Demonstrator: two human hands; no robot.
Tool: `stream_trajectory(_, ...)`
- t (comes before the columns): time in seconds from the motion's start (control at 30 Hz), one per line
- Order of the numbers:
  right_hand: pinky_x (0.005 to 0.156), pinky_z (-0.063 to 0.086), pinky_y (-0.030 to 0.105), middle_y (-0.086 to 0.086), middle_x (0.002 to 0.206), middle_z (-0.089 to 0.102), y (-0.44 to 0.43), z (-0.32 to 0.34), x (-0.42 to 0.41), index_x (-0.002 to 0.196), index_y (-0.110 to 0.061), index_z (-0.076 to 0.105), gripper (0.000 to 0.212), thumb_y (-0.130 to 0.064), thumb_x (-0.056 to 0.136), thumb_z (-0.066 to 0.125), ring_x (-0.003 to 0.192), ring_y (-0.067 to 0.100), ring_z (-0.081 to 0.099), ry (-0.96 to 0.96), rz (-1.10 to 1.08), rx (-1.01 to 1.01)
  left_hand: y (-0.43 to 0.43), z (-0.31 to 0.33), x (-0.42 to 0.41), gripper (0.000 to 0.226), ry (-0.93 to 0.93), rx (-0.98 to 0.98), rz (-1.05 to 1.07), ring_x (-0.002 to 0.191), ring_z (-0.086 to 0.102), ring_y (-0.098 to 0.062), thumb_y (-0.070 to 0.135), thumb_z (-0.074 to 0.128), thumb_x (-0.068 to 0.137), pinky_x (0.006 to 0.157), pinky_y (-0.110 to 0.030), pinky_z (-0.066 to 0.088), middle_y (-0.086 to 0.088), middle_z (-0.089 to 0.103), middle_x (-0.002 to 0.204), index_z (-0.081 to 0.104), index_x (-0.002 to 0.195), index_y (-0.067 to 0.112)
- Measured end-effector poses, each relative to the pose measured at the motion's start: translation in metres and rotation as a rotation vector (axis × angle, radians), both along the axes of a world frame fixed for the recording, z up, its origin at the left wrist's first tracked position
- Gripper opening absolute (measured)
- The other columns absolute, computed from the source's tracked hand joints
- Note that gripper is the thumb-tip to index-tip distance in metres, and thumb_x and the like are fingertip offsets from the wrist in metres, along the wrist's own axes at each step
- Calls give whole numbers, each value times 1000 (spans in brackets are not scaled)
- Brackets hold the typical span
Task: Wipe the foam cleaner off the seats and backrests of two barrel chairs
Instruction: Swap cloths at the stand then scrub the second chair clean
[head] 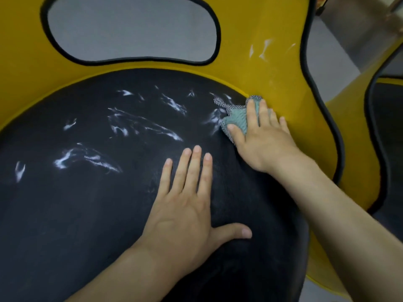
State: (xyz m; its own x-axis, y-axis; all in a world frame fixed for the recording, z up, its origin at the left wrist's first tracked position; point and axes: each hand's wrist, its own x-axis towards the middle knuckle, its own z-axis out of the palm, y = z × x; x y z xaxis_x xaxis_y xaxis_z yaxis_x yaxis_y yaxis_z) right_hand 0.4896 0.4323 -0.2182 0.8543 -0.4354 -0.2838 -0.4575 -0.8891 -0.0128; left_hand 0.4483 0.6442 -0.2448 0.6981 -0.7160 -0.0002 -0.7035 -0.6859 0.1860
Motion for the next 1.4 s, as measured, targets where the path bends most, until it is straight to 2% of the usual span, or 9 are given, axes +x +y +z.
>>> stream_trajectory(0.13,125,3,49,11,167,-14,24,1,-72,159,-15,-14,80,-65,98,0,155,28,-6,-67,113,-55,1,0,0,127,11,13,5,154,20,-33,99,19,79,117,-56,17,-19,23,165,28,156,-1)
stream_trajectory(0.3,116,27,51,12,164,25,45,1,-152,159,-11,25,80,-64,100,15,150,32,28,-55,168,-31,0,3,0,127,32,2,3,153,22,-34,99,21,78,116,-55,18,-20,25,164,30,156,-1)
stream_trajectory(0.37,118,19,48,9,166,19,44,2,-147,161,-15,18,80,-66,100,9,152,29,21,-42,163,-22,1,2,1,128,23,-17,2,153,22,-33,99,22,77,116,-55,17,-19,25,164,30,156,-1)
stream_trajectory(0.5,125,-5,46,3,164,-29,22,1,-77,155,-24,-26,75,-65,95,-8,153,25,-19,-64,98,-32,0,2,1,128,26,-10,3,153,23,-34,100,21,77,115,-54,17,-19,27,164,31,155,-1)
stream_trajectory(0.7,124,-4,51,5,166,-23,0,-1,-7,158,-21,-20,76,-63,100,5,154,27,-13,-12,36,17,2,11,0,131,110,21,42,145,-42,-17,105,0,64,123,-48,-17,-3,-42,159,-33,152,14)
stream_trajectory(0.83,125,1,50,7,167,-17,20,0,-75,159,-18,-16,79,-64,97,-2,155,26,-9,-72,108,-42,1,11,0,132,98,-18,55,152,-30,-20,105,3,67,123,-49,-12,-6,-27,165,-18,158,11)
stream_trajectory(1.0,120,24,53,10,167,11,39,4,-140,161,-12,10,83,-67,99,5,154,28,12,0,142,-59,1,8,1,132,97,28,8,157,-1,-27,102,15,74,122,-51,3,-14,4,169,12,160,3)
stream_trajectory(1.17,124,-5,48,2,163,-30,28,6,-93,154,-23,-27,78,-68,93,-12,151,24,-24,-14,95,-11,0,4,2,132,62,29,10,155,16,-32,101,19,75,117,-52,11,-18,20,166,26,156,-3)
stream_trajectory(1.4,124,-5,51,6,165,-24,7,1,-7,157,-19,-21,78,-65,99,5,154,28,-14,6,5,8,-2,0,1,129,4,23,9,151,26,-34,99,20,78,114,-53,17,-20,29,163,33,154,-4)
